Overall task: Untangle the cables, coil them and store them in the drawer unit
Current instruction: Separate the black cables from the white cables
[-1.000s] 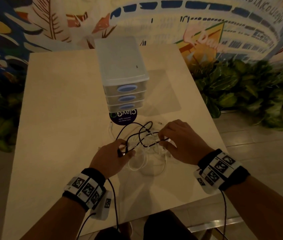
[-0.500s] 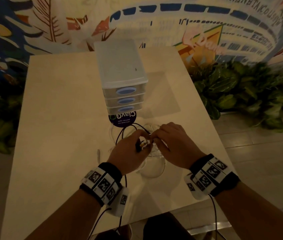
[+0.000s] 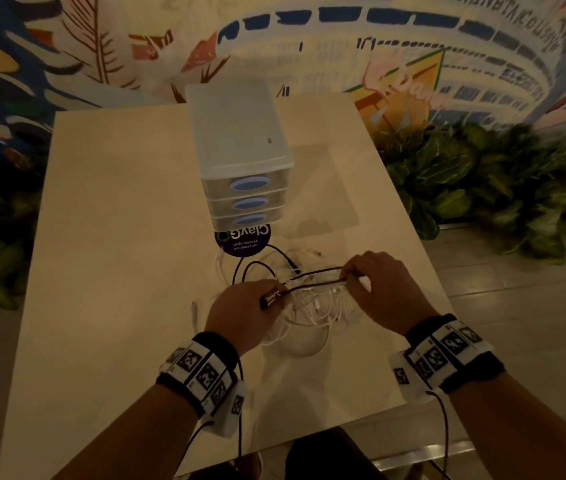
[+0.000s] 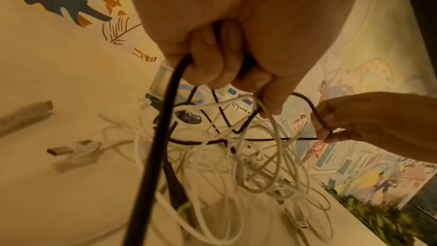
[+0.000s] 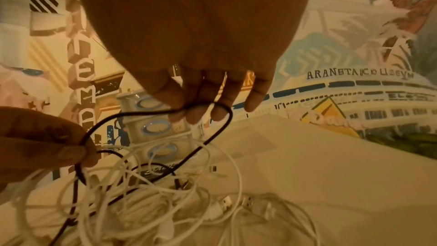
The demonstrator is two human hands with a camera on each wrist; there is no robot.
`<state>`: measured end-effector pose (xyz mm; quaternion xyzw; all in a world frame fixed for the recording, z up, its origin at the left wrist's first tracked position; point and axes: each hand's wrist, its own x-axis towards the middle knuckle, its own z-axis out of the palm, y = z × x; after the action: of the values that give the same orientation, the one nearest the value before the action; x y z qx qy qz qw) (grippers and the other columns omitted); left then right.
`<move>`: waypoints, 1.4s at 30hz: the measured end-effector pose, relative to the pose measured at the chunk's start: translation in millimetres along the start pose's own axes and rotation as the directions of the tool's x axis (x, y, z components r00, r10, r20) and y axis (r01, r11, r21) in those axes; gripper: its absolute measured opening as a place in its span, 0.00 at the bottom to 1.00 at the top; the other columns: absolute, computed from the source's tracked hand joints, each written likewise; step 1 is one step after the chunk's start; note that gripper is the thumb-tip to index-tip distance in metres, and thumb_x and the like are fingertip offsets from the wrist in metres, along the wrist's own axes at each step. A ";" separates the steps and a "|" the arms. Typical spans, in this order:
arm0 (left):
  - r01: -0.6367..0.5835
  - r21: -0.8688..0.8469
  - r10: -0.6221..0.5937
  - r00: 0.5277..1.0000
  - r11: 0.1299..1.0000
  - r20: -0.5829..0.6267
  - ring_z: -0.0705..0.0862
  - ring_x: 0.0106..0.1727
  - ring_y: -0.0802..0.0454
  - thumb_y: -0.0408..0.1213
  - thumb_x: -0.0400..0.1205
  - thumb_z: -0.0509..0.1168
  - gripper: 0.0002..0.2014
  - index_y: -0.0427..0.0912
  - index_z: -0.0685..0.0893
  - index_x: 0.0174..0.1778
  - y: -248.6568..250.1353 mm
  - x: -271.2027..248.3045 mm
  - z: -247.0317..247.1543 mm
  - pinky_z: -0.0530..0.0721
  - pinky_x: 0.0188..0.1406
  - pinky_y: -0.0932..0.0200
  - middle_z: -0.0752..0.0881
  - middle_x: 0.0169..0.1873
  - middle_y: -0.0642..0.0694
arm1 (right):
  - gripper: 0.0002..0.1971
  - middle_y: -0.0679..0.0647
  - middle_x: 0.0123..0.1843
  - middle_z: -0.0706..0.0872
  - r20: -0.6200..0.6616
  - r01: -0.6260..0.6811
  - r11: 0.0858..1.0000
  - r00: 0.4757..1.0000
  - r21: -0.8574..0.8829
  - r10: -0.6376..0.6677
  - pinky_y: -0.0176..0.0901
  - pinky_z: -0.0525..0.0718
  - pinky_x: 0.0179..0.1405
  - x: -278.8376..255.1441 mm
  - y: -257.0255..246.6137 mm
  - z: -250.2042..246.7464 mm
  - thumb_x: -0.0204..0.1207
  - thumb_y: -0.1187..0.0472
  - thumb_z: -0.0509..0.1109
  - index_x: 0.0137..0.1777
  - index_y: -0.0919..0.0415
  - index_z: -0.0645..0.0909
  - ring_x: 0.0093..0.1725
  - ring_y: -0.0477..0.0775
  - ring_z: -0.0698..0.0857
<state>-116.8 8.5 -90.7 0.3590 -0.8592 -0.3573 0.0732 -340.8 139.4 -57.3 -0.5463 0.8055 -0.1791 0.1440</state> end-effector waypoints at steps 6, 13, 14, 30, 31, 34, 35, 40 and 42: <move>-0.003 0.182 -0.006 0.999 0.983 0.044 0.84 0.41 0.54 0.56 0.87 0.61 0.11 0.57 0.86 0.53 13.9 -0.9 1.8 0.75 0.36 0.58 0.87 0.39 0.54 | 0.18 0.45 0.53 0.90 -0.048 0.177 0.982 0.982 -0.065 -0.181 0.56 0.69 0.76 -5.9 -50.2 -2.6 0.72 0.54 0.64 0.59 0.48 0.89 0.63 0.51 0.83; 0.004 0.138 -0.011 0.999 0.990 0.048 0.86 0.41 0.52 0.51 0.86 0.62 0.07 0.58 0.84 0.53 13.0 -2.7 0.4 0.83 0.40 0.53 0.85 0.34 0.56 | 0.19 0.44 0.35 0.85 0.060 0.160 0.972 0.987 -0.174 -0.152 0.50 0.77 0.48 2.4 -66.4 18.9 0.81 0.34 0.59 0.43 0.48 0.79 0.37 0.52 0.85; 0.002 0.110 -0.007 0.999 0.994 0.041 0.85 0.38 0.53 0.52 0.85 0.63 0.07 0.58 0.84 0.53 10.7 -2.9 0.0 0.84 0.40 0.52 0.82 0.29 0.57 | 0.20 0.44 0.35 0.86 0.083 0.170 0.973 0.984 -0.160 -0.158 0.51 0.76 0.49 3.8 -63.8 17.7 0.81 0.32 0.58 0.43 0.46 0.79 0.38 0.50 0.85; 0.021 -0.003 -0.021 0.999 1.000 0.049 0.84 0.38 0.59 0.60 0.84 0.65 0.13 0.58 0.89 0.52 -3.9 -11.6 -8.8 0.83 0.40 0.57 0.90 0.40 0.57 | 0.07 0.39 0.38 0.86 0.035 0.105 0.994 0.994 0.019 -0.106 0.53 0.83 0.47 18.0 -7.5 -32.8 0.77 0.50 0.66 0.47 0.44 0.87 0.41 0.43 0.82; 0.020 0.002 -0.020 0.999 1.000 0.051 0.85 0.39 0.58 0.60 0.84 0.65 0.13 0.58 0.89 0.52 -3.7 -11.7 -8.7 0.83 0.41 0.57 0.90 0.41 0.56 | 0.11 0.41 0.43 0.89 0.049 0.092 0.996 0.995 -0.011 -0.091 0.57 0.84 0.52 16.2 -7.5 -31.9 0.75 0.57 0.68 0.52 0.45 0.88 0.45 0.48 0.84; 0.011 0.014 -0.012 0.999 1.000 0.047 0.86 0.41 0.56 0.60 0.84 0.65 0.14 0.57 0.89 0.52 -1.9 -14.4 -8.1 0.85 0.43 0.53 0.90 0.42 0.55 | 0.18 0.47 0.59 0.90 0.089 0.086 0.996 0.992 -0.005 -0.085 0.47 0.76 0.66 7.7 -34.9 -28.9 0.78 0.63 0.65 0.64 0.48 0.88 0.60 0.50 0.83; 0.014 0.024 -0.015 0.998 1.000 0.053 0.86 0.42 0.55 0.60 0.84 0.65 0.14 0.57 0.89 0.53 -0.3 -15.2 -8.1 0.85 0.44 0.52 0.90 0.43 0.55 | 0.17 0.46 0.60 0.90 0.073 0.143 0.990 0.987 0.011 -0.144 0.43 0.74 0.65 4.1 -48.5 -24.8 0.79 0.59 0.63 0.65 0.48 0.87 0.61 0.49 0.83; 0.009 -0.014 -0.009 0.999 1.000 0.043 0.83 0.39 0.57 0.57 0.85 0.65 0.10 0.58 0.89 0.51 -1.0 -15.3 -6.8 0.83 0.42 0.54 0.88 0.40 0.57 | 0.15 0.46 0.46 0.87 0.260 0.222 0.974 0.943 -0.033 -0.206 0.50 0.83 0.50 -1.7 -75.9 14.9 0.84 0.43 0.59 0.57 0.49 0.83 0.47 0.51 0.85; 0.004 -0.019 -0.003 0.999 1.000 0.045 0.80 0.36 0.60 0.56 0.84 0.67 0.09 0.58 0.88 0.51 -1.5 -15.7 -7.2 0.78 0.40 0.59 0.86 0.37 0.58 | 0.17 0.46 0.44 0.84 0.291 0.178 0.984 0.942 -0.010 -0.167 0.48 0.81 0.45 -1.5 -71.3 22.5 0.85 0.39 0.57 0.52 0.49 0.79 0.44 0.50 0.82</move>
<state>-101.7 14.2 -84.4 0.3516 -0.8564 -0.3737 0.0565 -271.6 113.7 -45.6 -0.6374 0.7279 -0.0949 0.2340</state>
